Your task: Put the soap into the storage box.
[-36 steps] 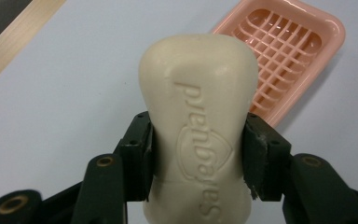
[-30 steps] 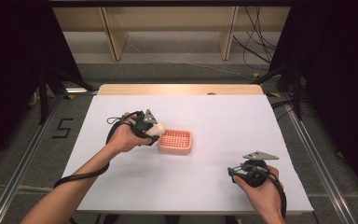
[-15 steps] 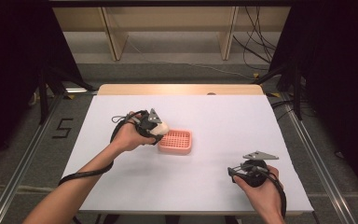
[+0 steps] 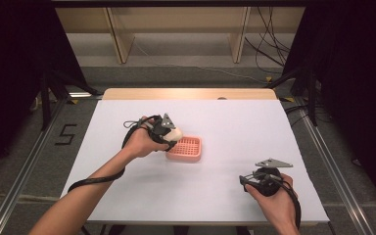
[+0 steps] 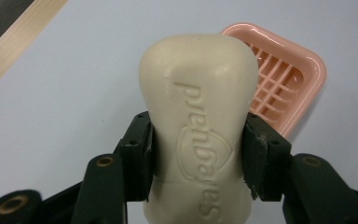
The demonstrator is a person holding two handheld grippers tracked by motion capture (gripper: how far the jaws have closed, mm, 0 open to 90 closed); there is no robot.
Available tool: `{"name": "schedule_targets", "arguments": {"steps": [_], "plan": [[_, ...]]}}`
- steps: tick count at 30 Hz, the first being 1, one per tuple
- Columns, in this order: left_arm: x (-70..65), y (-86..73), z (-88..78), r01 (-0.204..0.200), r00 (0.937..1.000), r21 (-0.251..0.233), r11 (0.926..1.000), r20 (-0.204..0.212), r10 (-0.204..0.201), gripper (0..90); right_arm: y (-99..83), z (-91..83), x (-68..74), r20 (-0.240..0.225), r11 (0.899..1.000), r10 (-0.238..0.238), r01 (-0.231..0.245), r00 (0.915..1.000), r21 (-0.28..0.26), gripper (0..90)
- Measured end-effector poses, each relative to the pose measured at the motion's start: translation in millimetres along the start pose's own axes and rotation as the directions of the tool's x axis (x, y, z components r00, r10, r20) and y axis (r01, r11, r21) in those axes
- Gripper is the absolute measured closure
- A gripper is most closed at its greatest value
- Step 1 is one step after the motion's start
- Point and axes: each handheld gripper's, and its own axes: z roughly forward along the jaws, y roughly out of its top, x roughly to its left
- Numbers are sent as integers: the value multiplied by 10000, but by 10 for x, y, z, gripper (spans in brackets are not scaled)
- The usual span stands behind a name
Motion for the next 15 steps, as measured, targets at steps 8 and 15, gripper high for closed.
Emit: {"name": "schedule_targets", "arguments": {"steps": [8,15], "plan": [[-24,36,47,51,10000,24,10000,82,-52,493,-3,8,1,-34,10000,16,-16,10000,50,459],[-33,53,94,10,9999,33,10000,114,-10,493,-3,5,-3,-44,10000,-9,9,10000,1,459]]}}
